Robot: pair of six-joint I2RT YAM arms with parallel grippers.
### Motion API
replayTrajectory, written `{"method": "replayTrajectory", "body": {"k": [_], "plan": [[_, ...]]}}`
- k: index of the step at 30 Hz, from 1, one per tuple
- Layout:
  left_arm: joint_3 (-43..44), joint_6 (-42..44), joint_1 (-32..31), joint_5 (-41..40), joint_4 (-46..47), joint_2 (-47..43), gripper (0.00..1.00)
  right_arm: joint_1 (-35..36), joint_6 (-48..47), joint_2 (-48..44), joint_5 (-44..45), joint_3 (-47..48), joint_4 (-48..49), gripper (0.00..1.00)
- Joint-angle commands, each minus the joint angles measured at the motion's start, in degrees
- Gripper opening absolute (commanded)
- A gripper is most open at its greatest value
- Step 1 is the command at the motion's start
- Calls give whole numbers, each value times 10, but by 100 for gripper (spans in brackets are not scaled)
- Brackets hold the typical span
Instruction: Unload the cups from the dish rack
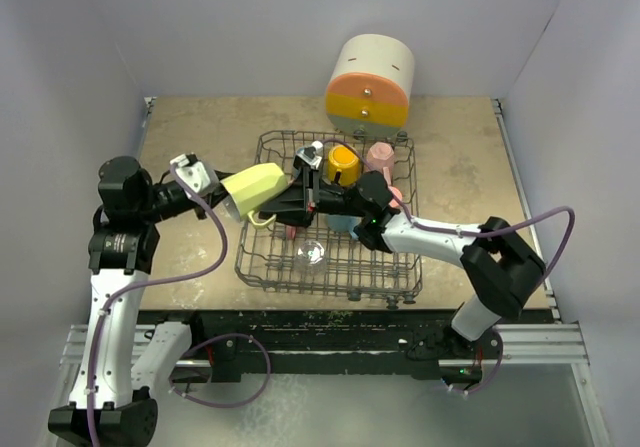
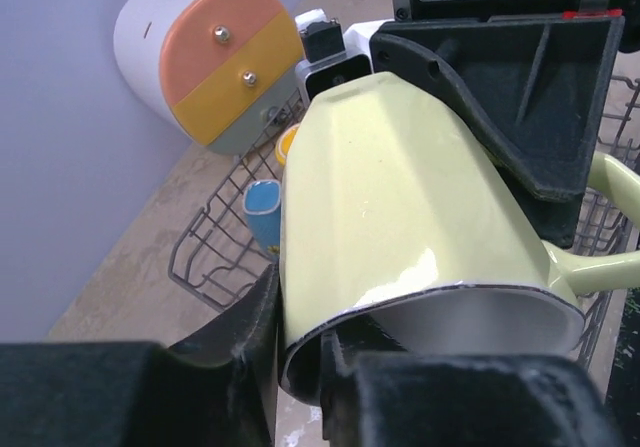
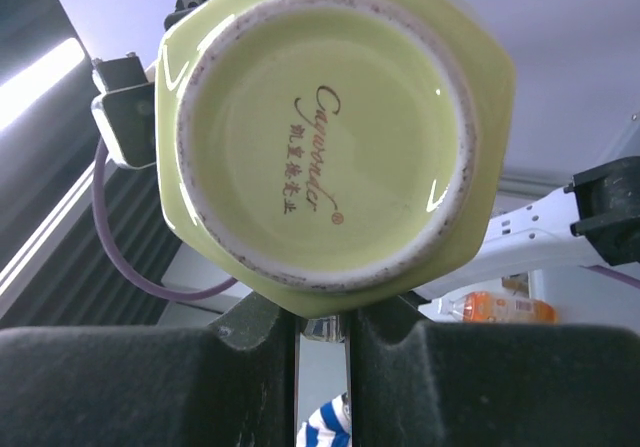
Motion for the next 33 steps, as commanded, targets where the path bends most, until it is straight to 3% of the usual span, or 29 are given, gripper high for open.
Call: {"method": "replayTrajectory", "body": {"k": [1,2,3,6,9,13,17,21,25,33], "plan": [[11,-17,2,9,26,16,6,4,11,-7,-10,29,88,12],[13,-23,2,3,26,21,0,2,10,-7,-22,30,79,27],[14,-33,2,-5,28,27,0,-3,1,-8,-28,31,57,39],[30,-65,2,-45,27,52,0,-36,-54,-31,-37,29,-34,64],[52,-77,2,-123,23,80,0,-79,-184,-69,-32,59,-252,98],[118,-61,2,-272,-14,144,0,-142,-434,-109,54,158,-627,100],[213,-41,3,-396,-79,248,0,-186,-576,-120,156,228,-829,100],[316,-44,3,-472,-139,389,0,-212,-651,-120,226,261,-924,100],[441,-45,3,-497,-207,534,0,-218,-680,-122,337,296,-1005,100],[767,-80,2,-488,-373,808,0,-222,-697,-208,414,242,-990,100]]}}
